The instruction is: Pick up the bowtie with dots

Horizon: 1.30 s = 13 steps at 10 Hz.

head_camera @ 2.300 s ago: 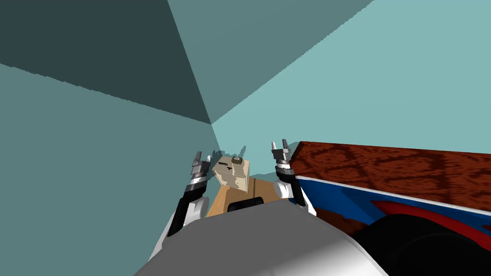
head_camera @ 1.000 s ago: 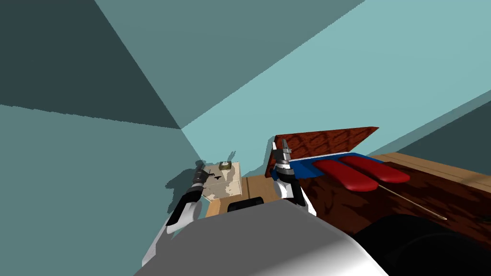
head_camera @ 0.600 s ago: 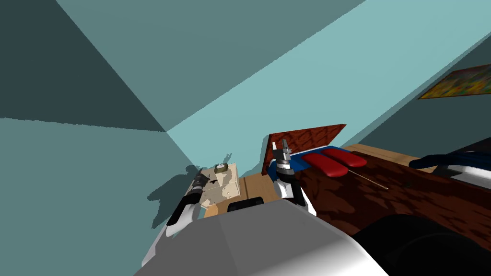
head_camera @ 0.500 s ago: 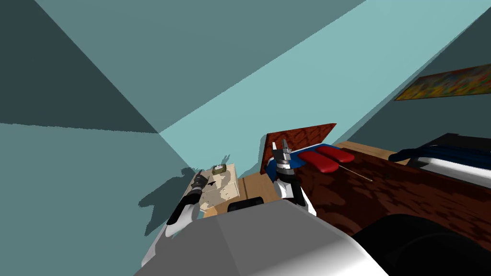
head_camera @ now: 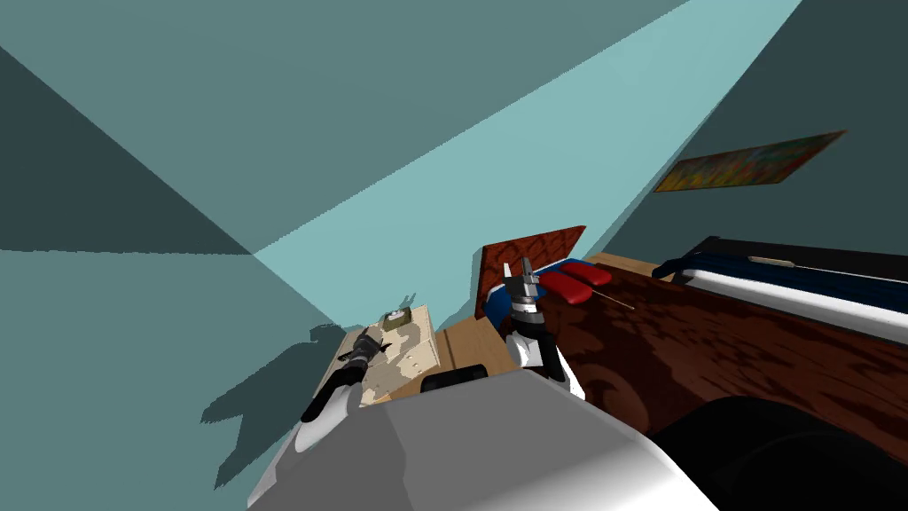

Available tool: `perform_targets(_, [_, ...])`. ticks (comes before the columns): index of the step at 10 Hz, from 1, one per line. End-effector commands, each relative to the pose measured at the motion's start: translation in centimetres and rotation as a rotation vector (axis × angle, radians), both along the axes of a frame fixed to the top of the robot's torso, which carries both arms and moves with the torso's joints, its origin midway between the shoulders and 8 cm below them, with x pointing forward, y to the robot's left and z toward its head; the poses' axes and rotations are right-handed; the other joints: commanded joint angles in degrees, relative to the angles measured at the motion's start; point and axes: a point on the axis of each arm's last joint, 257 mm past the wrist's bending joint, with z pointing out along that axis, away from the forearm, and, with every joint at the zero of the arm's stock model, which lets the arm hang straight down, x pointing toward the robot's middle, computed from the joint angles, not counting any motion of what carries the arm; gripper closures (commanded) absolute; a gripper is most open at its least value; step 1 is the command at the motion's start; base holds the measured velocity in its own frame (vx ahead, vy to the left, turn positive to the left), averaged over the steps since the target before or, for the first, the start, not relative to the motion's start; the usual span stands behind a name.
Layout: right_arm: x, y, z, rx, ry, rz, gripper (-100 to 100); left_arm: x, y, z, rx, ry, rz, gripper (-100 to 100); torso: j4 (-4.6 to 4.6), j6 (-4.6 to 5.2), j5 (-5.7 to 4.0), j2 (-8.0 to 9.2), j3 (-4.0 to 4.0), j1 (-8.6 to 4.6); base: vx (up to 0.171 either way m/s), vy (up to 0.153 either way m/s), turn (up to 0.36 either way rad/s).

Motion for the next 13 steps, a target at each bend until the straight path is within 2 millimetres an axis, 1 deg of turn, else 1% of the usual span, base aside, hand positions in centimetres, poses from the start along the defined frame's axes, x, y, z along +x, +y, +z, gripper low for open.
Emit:
perform_targets(1, [0.0, 0.0, 0.0, 0.000, 0.000, 0.000, 0, -1.0, 0.7, -1.2, -0.029, 0.040, 0.020, -100, 0.00, 0.00, 0.00, 0.00, 0.00, 0.00, -0.022, 0.034, -0.155])
perform_targets(2, [0.0, 0.0, 0.0, 0.000, 0.000, 0.000, 0, -2.1, 1.7, -3.2, -0.066, 0.090, 0.049, -100, 0.00, -0.10, 0.00, 0.00, 0.00, 0.01, -0.013, 0.027, -0.214])
perform_targets(3, [0.0, 0.0, 0.0, 0.000, 0.000, 0.000, 0, -2.8, 2.4, -4.3, -0.100, 0.124, 0.074, -100, -0.01, -0.05, 0.00, -0.01, -0.01, 0.00, -0.018, 0.036, -0.406])
perform_targets(4, [0.0, 0.0, 0.0, 0.000, 0.000, 0.000, 0, -3.3, 2.6, -5.0, -0.103, 0.138, 0.079, -100, 0.00, -0.03, 0.00, -0.02, -0.01, 0.03, -0.015, 0.034, -0.114])
perform_targets(5, [0.0, 0.0, 0.0, 0.000, 0.000, 0.000, 0, -4.2, 3.4, -6.3, -0.137, 0.175, 0.107, -100, -0.01, -0.10, 0.01, -0.03, -0.01, 0.00, -0.014, 0.020, -0.191])
perform_targets(6, [0.0, 0.0, 0.0, 0.000, 0.000, 0.000, 0, -4.5, 3.5, -6.8, -0.139, 0.185, 0.111, -100, -0.01, -0.07, 0.00, -0.03, -0.01, -0.03, -0.013, 0.016, -0.124])
perform_targets(7, [0.0, 0.0, 0.0, 0.000, 0.000, 0.000, 0, -5.7, 4.3, -8.3, -0.174, 0.227, 0.143, -100, -0.01, -0.09, -0.01, -0.05, -0.02, -0.05, -0.015, 0.017, -0.239])
perform_targets(8, [0.0, 0.0, 0.0, 0.000, 0.000, 0.000, 0, -6.5, 5.0, -9.2, -0.205, 0.257, 0.169, -100, -0.01, -0.05, -0.01, -0.05, -0.02, -0.05, -0.021, 0.028, -0.328])
perform_targets(9, [0.0, 0.0, 0.0, 0.000, 0.000, 0.000, 0, -7.1, 5.1, -9.9, -0.208, 0.271, 0.176, -100, -0.01, -0.06, 0.00, -0.02, -0.01, -0.01, -0.020, 0.028, -0.119])
perform_targets(10, [0.0, 0.0, 0.0, 0.000, 0.000, 0.000, 0, -8.4, 5.9, -11.2, -0.241, 0.311, 0.209, -100, -0.01, -0.10, 0.00, -0.03, -0.01, -0.01, -0.017, 0.020, -0.225])
perform_targets(11, [0.0, 0.0, 0.0, 0.000, 0.000, 0.000, 0, -8.4, 5.9, -11.2, -0.241, 0.311, 0.209, -100, -0.01, -0.07, 0.00, -0.03, -0.02, -0.02, -0.014, 0.021, -0.117])
perform_targets(12, [0.0, 0.0, 0.0, 0.000, 0.000, 0.000, 0, -9.7, 6.7, -12.4, -0.272, 0.348, 0.242, -100, -0.01, -0.10, -0.01, -0.05, -0.02, -0.03, -0.012, 0.019, -0.191])
perform_targets(13, [0.0, 0.0, 0.0, 0.000, 0.000, 0.000, 0, -9.7, 6.7, -12.4, -0.272, 0.348, 0.242, -100, -0.01, -0.08, -0.01, -0.05, -0.03, -0.04, -0.011, 0.018, -0.144])
